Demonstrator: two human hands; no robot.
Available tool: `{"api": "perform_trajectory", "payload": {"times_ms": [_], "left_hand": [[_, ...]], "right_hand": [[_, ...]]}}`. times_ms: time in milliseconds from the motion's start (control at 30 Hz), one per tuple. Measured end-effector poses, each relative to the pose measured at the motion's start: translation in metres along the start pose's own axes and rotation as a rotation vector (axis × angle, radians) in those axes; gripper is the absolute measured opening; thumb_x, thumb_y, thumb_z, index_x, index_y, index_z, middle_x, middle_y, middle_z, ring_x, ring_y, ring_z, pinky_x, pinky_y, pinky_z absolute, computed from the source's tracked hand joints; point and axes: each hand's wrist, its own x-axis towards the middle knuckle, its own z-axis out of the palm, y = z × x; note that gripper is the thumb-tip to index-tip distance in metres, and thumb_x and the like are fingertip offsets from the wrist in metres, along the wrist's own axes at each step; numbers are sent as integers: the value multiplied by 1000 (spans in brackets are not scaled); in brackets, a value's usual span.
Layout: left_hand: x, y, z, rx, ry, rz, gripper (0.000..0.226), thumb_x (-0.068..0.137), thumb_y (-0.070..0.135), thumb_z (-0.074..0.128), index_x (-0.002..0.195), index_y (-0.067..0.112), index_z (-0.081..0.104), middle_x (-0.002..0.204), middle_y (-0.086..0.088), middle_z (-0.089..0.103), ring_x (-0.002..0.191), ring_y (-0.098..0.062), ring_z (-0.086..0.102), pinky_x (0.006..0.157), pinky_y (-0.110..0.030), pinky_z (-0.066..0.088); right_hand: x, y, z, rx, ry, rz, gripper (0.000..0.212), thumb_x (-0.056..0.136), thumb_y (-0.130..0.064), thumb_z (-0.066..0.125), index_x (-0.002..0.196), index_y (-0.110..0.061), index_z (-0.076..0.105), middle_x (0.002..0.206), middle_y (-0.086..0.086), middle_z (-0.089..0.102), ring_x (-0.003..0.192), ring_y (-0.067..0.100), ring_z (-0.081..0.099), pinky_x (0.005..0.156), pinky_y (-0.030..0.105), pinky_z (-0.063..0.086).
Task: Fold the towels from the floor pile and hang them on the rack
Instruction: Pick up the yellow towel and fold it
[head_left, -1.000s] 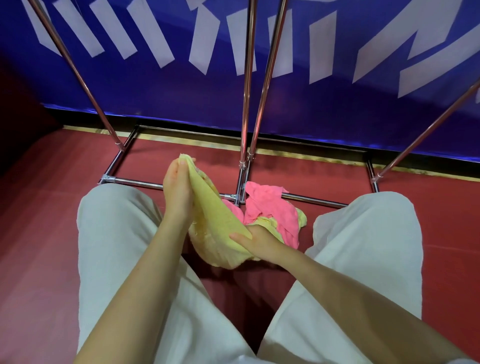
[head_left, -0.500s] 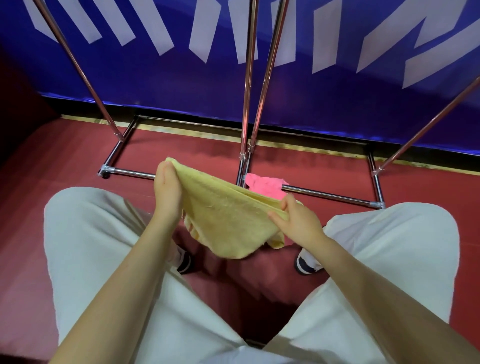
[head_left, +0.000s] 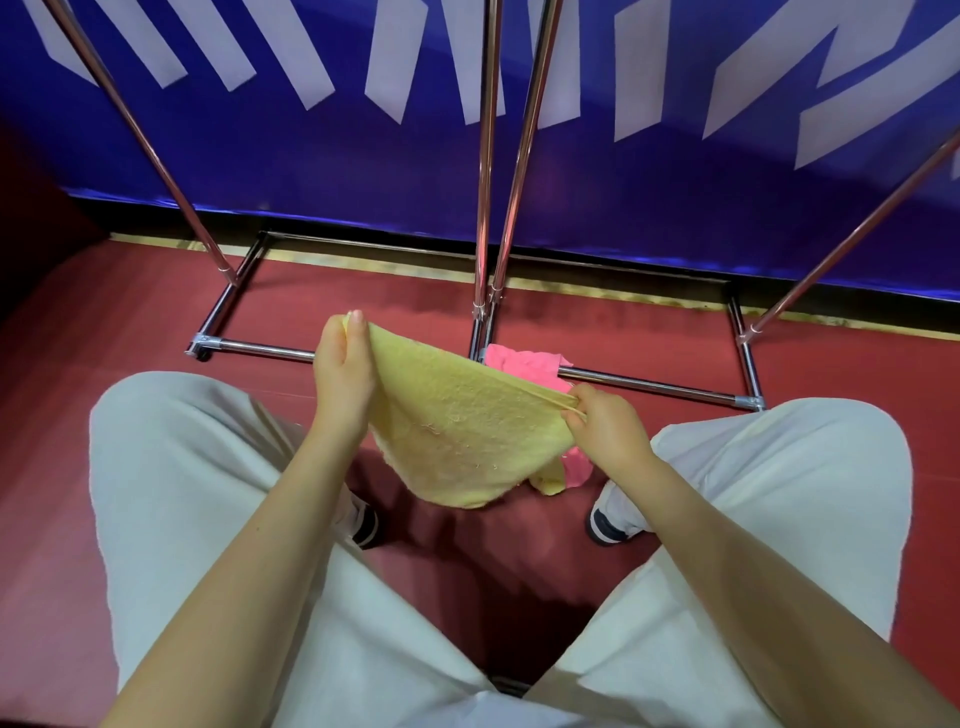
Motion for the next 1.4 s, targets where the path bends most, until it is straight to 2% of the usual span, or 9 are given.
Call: {"api": "perform_trajectory", "payload": {"times_ms": [333, 500, 567, 667, 733, 833, 1033, 1233, 1400], "left_hand": [[-2, -5, 1, 71, 88, 90, 34, 105, 25, 32, 72, 19, 36, 68, 7, 35, 55, 4, 36, 57, -13, 33], [2, -10, 2, 32, 132, 53, 36, 105, 25, 31, 69, 24, 31, 68, 8, 32, 58, -3, 31, 59, -19, 30], [5, -12, 1, 17, 152, 30, 36, 105, 25, 31, 69, 23, 30, 69, 8, 31, 61, -4, 30, 61, -21, 29], [12, -19, 1, 20, 168, -75, 35, 105, 27, 31, 71, 19, 36, 71, 6, 37, 68, -11, 36, 65, -28, 30], [15, -22, 2, 80, 167, -89, 36, 104, 27, 31, 75, 11, 44, 78, -6, 50, 81, -26, 46, 76, -36, 35], [16, -25, 5, 231, 192, -138, 43, 104, 25, 31, 100, -5, 61, 111, -29, 56, 110, -39, 48, 99, -45, 34], [14, -31, 14, 47, 164, -344, 48, 104, 34, 31, 111, -6, 55, 128, -26, 50, 110, -37, 53, 93, -38, 40], [15, -29, 21, -92, 207, -370, 36, 104, 33, 32, 97, 6, 54, 85, 3, 52, 90, -21, 50, 78, -30, 37], [7, -21, 23, 39, 242, -134, 29, 105, 29, 31, 88, 11, 47, 71, 10, 42, 63, -4, 38, 62, -26, 30]], "right_hand": [[1, 0, -4, 58, 119, 64, 13, 82, -21, 66, 87, -9, 67, 88, 6, 57, 87, 29, 56, 68, 35, 40], [5, 5, -11, 96, 149, 150, 18, 80, -32, 72, 78, -16, 66, 86, -2, 48, 92, 17, 41, 80, 33, 35], [5, 0, -19, 412, 86, 260, 16, 84, -24, 68, 76, -12, 62, 79, 1, 54, 82, 16, 47, 70, 31, 36], [2, -17, -40, 1392, 182, 396, 5, 90, -8, 60, 85, -5, 61, 68, 2, 62, 67, 15, 60, 64, 28, 48], [4, -15, -51, 1604, 238, 358, 3, 90, -6, 58, 88, -5, 60, 64, 4, 61, 67, 17, 60, 65, 28, 51], [1, -16, -55, 1325, 260, 308, 6, 89, -11, 61, 84, -11, 59, 66, -1, 58, 67, 14, 56, 65, 29, 47], [4, -24, -55, 976, 370, 194, 13, 88, -20, 65, 80, -13, 56, 73, -7, 54, 69, 6, 49, 68, 22, 40], [4, -29, -59, 942, 413, 162, 13, 88, -23, 64, 81, -15, 57, 76, -8, 57, 67, -3, 50, 64, 11, 40], [4, -28, -61, 993, 416, 213, 13, 88, -26, 63, 84, -15, 58, 78, -8, 58, 71, 2, 52, 68, 18, 43]]}}
